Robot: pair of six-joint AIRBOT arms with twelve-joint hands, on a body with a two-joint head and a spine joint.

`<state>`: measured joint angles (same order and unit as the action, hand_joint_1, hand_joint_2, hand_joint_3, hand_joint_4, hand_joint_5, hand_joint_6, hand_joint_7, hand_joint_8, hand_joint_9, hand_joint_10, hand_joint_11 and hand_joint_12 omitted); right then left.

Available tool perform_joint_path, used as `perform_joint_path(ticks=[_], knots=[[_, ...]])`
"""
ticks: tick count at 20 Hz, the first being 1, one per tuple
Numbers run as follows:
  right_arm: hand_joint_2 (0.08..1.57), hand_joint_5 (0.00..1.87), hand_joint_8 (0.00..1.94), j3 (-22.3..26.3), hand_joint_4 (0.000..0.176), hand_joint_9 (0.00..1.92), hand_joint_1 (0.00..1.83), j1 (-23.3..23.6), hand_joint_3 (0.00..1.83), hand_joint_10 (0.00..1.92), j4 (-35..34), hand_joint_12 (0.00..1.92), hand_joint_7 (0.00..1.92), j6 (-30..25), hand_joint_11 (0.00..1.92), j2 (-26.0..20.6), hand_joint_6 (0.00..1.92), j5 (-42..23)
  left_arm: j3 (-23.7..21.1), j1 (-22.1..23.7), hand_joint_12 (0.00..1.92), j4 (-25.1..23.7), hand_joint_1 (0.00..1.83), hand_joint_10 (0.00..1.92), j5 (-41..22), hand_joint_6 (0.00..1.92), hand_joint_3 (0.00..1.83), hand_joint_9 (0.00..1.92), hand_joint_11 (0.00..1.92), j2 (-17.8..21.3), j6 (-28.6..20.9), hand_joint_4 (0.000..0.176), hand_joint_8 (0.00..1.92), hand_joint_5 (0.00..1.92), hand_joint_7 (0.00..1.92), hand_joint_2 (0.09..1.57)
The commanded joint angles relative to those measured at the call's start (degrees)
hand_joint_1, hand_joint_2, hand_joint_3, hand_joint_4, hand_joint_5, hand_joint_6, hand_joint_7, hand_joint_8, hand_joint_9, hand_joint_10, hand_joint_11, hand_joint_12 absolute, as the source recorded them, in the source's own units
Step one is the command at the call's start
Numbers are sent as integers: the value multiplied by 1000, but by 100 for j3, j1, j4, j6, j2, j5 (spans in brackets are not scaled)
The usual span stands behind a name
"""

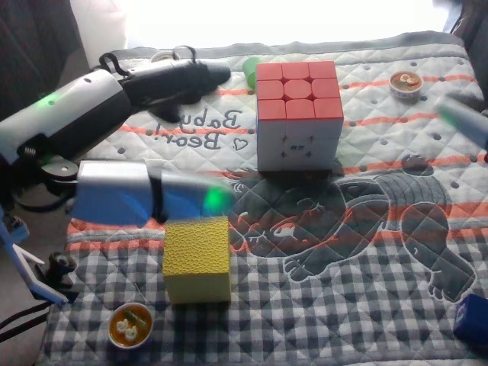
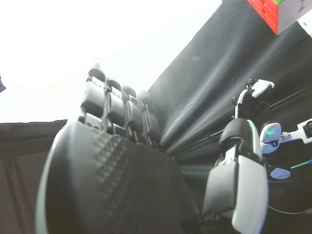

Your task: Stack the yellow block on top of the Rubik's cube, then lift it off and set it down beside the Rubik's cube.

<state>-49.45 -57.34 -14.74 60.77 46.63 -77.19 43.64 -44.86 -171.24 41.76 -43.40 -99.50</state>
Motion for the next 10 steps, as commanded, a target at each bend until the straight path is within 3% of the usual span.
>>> perform_joint_path(ticks=[1, 3, 4, 6, 7, 8, 10], knots=[[1116, 420, 836, -25, 0, 6, 656, 41, 159, 1204, 56, 1840, 231, -7, 0, -6, 1159, -677, 2, 82, 860, -134, 655, 101, 696, 9, 28, 140, 0, -2, -49, 8, 3, 206, 178, 819], [1128, 415, 870, -24, 0, 0, 651, 40, 124, 1207, 56, 1867, 216, -7, 0, -5, 1175, -677, -1, 82, 979, -134, 710, 50, 682, 0, 13, 72, 0, -1, -48, 71, 0, 95, 11, 821], [1132, 413, 880, -25, 0, 21, 644, 37, 113, 1228, 56, 1859, 225, -7, 0, -3, 1168, -677, -1, 84, 1071, -134, 719, 58, 574, 0, 10, 101, 0, 0, -47, 81, 11, 65, 45, 823], [1136, 415, 851, -27, 0, 31, 646, 37, 91, 1233, 56, 1873, 237, -7, 0, 2, 1154, -676, -1, 85, 1242, -134, 708, 96, 319, 33, 0, 178, 0, 1, -44, 69, 30, 185, 152, 783], [1140, 418, 843, -28, 0, 18, 656, 37, 87, 1225, 56, 1863, 238, -7, 0, 2, 1154, -676, -6, 85, 1302, -134, 687, 110, 156, 25, 0, 179, 0, 1, -42, 92, 20, 191, 153, 782], [1150, 422, 864, -30, 0, 16, 669, 36, 82, 1225, 55, 1849, 254, -7, 0, 8, 1177, -674, -14, 86, 1328, -134, 659, 122, -36, 30, 0, 201, 0, -5, -36, 103, 18, 246, 191, 778], [1157, 441, 915, -42, 0, 48, 664, 38, 65, 1242, 56, 1844, 292, -7, 0, 28, 1164, -658, -10, 89, 1336, -134, 667, 119, -404, 21, 0, 227, 0, -31, -27, 87, 13, 301, 239, 775]])
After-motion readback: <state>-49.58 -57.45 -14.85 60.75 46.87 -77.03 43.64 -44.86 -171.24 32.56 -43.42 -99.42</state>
